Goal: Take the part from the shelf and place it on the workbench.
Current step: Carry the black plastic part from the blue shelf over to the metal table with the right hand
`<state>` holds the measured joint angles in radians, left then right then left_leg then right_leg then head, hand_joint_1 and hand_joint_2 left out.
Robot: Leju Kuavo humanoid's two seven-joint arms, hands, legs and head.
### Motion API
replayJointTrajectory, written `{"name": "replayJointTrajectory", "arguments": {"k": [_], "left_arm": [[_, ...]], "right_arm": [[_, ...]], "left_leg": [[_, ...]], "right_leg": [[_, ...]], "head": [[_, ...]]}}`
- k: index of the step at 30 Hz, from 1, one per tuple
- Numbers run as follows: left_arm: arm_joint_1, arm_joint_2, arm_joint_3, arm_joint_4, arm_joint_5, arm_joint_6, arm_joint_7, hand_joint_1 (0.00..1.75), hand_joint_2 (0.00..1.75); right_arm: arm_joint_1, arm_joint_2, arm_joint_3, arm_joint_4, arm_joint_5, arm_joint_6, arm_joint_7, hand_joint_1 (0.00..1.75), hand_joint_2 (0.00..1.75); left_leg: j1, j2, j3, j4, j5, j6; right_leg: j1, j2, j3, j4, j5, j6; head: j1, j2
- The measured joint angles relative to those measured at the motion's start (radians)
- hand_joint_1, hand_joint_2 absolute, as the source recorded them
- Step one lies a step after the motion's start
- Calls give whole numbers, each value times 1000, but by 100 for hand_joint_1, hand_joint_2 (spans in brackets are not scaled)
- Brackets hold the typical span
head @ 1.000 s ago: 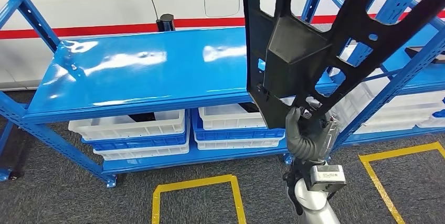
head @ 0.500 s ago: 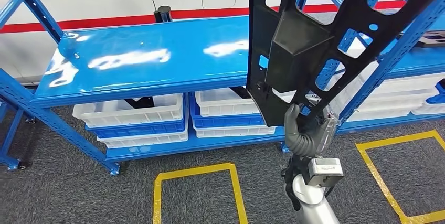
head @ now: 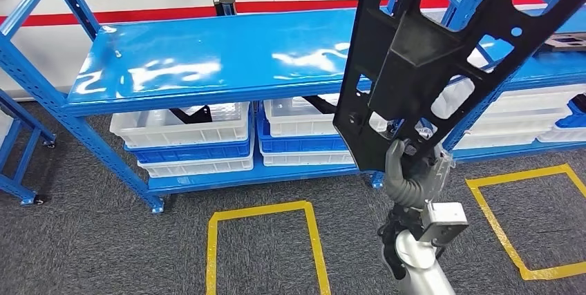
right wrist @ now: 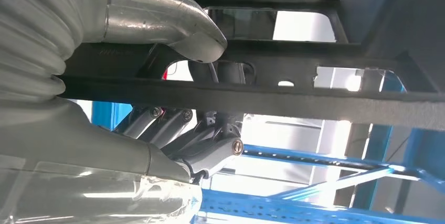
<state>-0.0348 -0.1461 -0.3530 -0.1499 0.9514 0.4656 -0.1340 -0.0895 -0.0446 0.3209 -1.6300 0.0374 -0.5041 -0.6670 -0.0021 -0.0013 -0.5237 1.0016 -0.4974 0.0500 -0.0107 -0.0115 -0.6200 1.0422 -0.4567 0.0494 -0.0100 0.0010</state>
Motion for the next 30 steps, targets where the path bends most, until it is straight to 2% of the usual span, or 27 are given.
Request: {"name": "replayJointTrajectory", "arguments": {"k": [1,3,4,5,6,7,8,9,10,11,12,13,14,15,16,17,18,19,20,21,22,23,25,26,27,29,30], "left_arm": [[1,10,2,0,8,-39,-9,0,175],[2,26,5,0,14,-66,-11,0,175],[2,31,6,0,17,-62,-11,0,175],[2,35,7,0,19,-56,-11,0,175],[2,36,8,0,22,-50,-11,0,175],[2,37,8,0,25,-44,-11,0,175],[1,36,9,0,28,-40,-11,0,175],[1,35,9,0,30,-37,-11,0,175],[0,35,10,0,31,-35,-11,0,175],[0,34,11,0,32,-34,-12,0,175],[0,34,12,0,32,-33,-12,0,175],[2,34,14,0,33,-32,-12,0,175],[3,35,15,0,34,-31,-13,0,175],[4,34,16,1,36,-30,-16,0,175],[5,34,18,1,40,-28,-18,0,175],[5,34,20,1,43,-26,-21,0,175],[5,33,22,1,46,-24,-23,0,175],[5,32,24,1,49,-21,-23,0,175],[5,31,26,1,49,-16,-23,0,175],[4,31,28,1,49,-11,-21,0,175],[4,30,30,1,49,-5,-19,0,175],[4,31,32,1,49,-1,-16,0,175],[1,33,33,0,48,3,-8,0,175],[-1,35,33,0,48,4,-5,0,175],[-4,36,33,0,48,5,-3,0,175],[-6,37,33,0,47,6,0,0,175],[-6,37,33,0,48,8,1,0,175]], "right_arm": [[12,-2,-3,-10,8,3,-1,175,175],[29,-4,-5,-22,18,9,0,175,175],[35,-5,-4,-26,21,10,1,175,175],[40,-5,-4,-28,21,12,3,175,175],[44,-5,-5,-31,21,13,5,175,175],[48,-6,-5,-35,19,14,8,175,175],[50,-6,-5,-39,18,15,11,175,175],[51,-6,-5,-45,16,17,13,175,175],[53,-6,-5,-49,16,18,13,175,175],[55,-6,-5,-54,15,19,13,175,175],[57,-6,-5,-57,15,20,14,175,175],[59,-6,-6,-59,15,21,14,175,175],[61,-6,-6,-61,15,23,15,175,175],[63,-6,-6,-62,15,26,17,175,175],[66,-6,-6,-64,17,30,20,175,175],[70,-5,-6,-68,20,34,23,175,175],[76,-5,-6,-71,24,37,27,175,175],[83,-5,-6,-73,28,39,31,175,175],[91,-5,-6,-75,33,41,33,175,175],[99,-5,-6,-77,39,42,35,175,175],[107,-5,-6,-80,45,43,35,175,175],[113,-5,-6,-83,50,44,35,175,175],[121,-5,-6,-92,55,49,35,175,175],[122,-5,-6,-97,55,51,35,175,175],[122,-5,-7,-100,56,53,35,175,175],[123,-4,-7,-107,56,57,34,175,175],[123,-5,-7,-109,57,58,33,175,175]], "left_leg": [[2,3,-14,-3,13,8],[2,8,-41,-2,37,14],[2,10,-56,-1,49,13],[2,11,-71,0,61,11],[3,12,-87,1,74,9],[3,12,-102,2,86,5],[4,12,-115,4,97,1],[3,11,-127,6,108,-5],[2,10,-133,6,119,-11],[1,10,-136,5,130,-18],[1,9,-138,2,140,-24],[2,9,-138,-2,150,-30],[4,8,-143,1,145,-36],[7,7,-151,15,119,-42],[9,5,-161,47,75,-48],[11,3,-174,102,14,-52],[12,2,-186,170,-40,-57],[12,1,-196,236,-70,-61],[13,1,-197,286,-72,-63],[13,1,-184,303,-50,-63],[13,1,-152,281,-20,-61],[13,1,-103,225,3,-56],[10,-1,9,72,-2,-42],[7,-1,44,16,-17,-35],[4,-1,60,-16,-30,-29],[2,1,54,-32,-29,-16],[1,1,49,-35,-28,-15]], "right_leg": [[0,2,-16,39,-38,-4],[-2,6,-49,156,-123,-12],[-3,7,-55,210,-144,-9],[-5,7,-51,243,-146,0],[-7,7,-31,242,-131,12],[-9,7,7,204,-108,23],[-10,7,61,136,-91,29],[-9,7,120,50,-88,28],[-6,9,161,-16,-91,22],[-3,10,185,-59,-97,13],[2,11,189,-76,-100,3],[0,11,178,-72,-92,-6],[-3,10,170,-71,-83,-17],[-6,9,158,-71,-72,-30],[-9,8,145,-72,-59,-41],[-10,7,132,-71,-46,-49],[-8,6,118,-71,-33,-53],[-7,6,104,-70,-22,-54],[-5,6,90,-69,-10,-53],[-4,6,76,-67,0,-51],[-4,6,63,-65,9,-48],[-3,6,52,-62,17,-45],[1,6,40,-57,28,-36],[3,5,37,-56,34,-30],[4,4,34,-55,40,-23],[5,2,24,-55,50,-10],[6,3,20,-57,46,-13]], "head": [[1,0],[4,0],[4,0],[4,0],[4,0],[4,0],[4,0],[4,0],[3,0],[2,0],[0,0],[-1,0],[-2,0],[-2,0],[-3,0],[-3,0],[-3,0],[-4,0],[-4,0],[-4,0],[-4,0],[-4,0],[-4,0],[-3,0],[-3,0],[-3,0],[-2,0]]}}
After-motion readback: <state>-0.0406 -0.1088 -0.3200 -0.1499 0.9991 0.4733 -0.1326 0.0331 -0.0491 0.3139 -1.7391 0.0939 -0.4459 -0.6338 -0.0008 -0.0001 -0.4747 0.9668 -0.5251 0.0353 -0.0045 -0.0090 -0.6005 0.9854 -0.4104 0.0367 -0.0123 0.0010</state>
